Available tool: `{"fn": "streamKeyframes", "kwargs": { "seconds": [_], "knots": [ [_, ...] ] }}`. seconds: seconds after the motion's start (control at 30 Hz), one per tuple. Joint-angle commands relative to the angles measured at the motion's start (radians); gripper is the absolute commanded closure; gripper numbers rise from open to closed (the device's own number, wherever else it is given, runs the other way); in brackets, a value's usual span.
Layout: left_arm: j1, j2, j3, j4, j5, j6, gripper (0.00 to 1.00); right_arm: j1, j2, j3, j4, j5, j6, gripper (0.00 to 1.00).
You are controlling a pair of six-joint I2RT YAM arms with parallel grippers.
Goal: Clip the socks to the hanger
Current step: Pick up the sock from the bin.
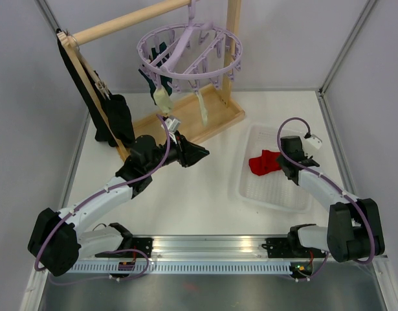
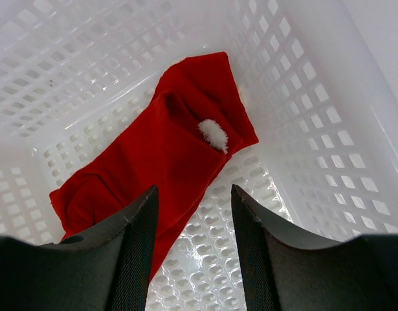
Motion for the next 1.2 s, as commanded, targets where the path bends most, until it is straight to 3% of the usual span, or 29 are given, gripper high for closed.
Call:
{"fn": "streamKeyframes", "kwargs": {
  "seconds": [0.0, 1.17],
  "knots": [
    [-0.005, -0.001, -0.003, 0.034, 0.027, 0.014, 0.61, -0.013, -0.005, -0.003, 0.054, 0.008, 0.031, 0.45],
    [-0.007, 0.043, 0.033, 0.01, 0.039, 0.024, 0.6, -0.04, 0.026, -0.044, 0.154, 0.013, 0.078, 0.48]
  ]
}}
